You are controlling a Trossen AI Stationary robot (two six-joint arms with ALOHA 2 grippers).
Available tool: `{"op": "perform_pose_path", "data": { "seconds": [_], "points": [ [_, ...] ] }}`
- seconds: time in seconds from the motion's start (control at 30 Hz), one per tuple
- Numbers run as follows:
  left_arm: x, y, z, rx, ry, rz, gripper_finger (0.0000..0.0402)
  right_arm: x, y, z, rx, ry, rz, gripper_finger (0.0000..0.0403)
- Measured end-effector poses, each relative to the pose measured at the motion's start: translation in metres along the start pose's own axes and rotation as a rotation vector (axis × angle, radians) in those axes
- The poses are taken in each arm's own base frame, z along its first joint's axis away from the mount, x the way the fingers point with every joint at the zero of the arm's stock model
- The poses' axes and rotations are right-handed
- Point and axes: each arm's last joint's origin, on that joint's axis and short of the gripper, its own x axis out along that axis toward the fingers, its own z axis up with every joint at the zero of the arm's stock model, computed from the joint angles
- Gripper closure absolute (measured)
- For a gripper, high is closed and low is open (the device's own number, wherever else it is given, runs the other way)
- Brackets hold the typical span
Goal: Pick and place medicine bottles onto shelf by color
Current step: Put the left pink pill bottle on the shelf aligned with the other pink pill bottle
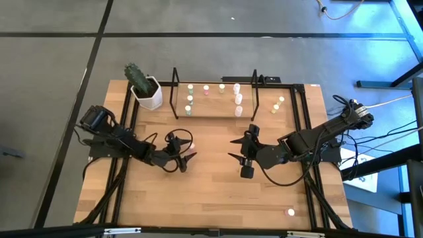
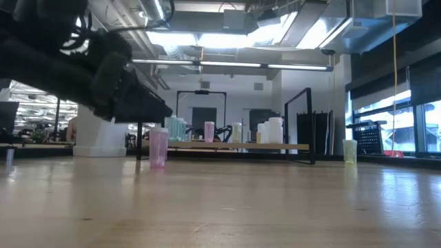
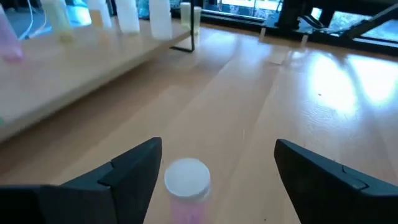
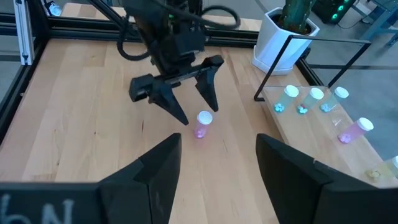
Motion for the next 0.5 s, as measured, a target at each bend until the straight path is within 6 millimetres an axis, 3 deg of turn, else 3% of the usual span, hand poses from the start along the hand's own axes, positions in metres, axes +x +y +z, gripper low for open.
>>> {"op": "perform_pose_path", "data": {
  "seconds": [0.23, 0.5],
  "points": [
    [-0.021, 0.000, 0.025, 0.086, -0.027, -0.006, 0.0096, 0.000, 0.000, 0.000, -0.001, 0.000, 0.000, 0.0194],
    [-0.046, 0.004, 0.074, 0.197, -0.033, -0.060, 0.0095, 0.000, 0.000, 0.000, -0.001, 0.000, 0.000, 0.0194]
  ]
}}
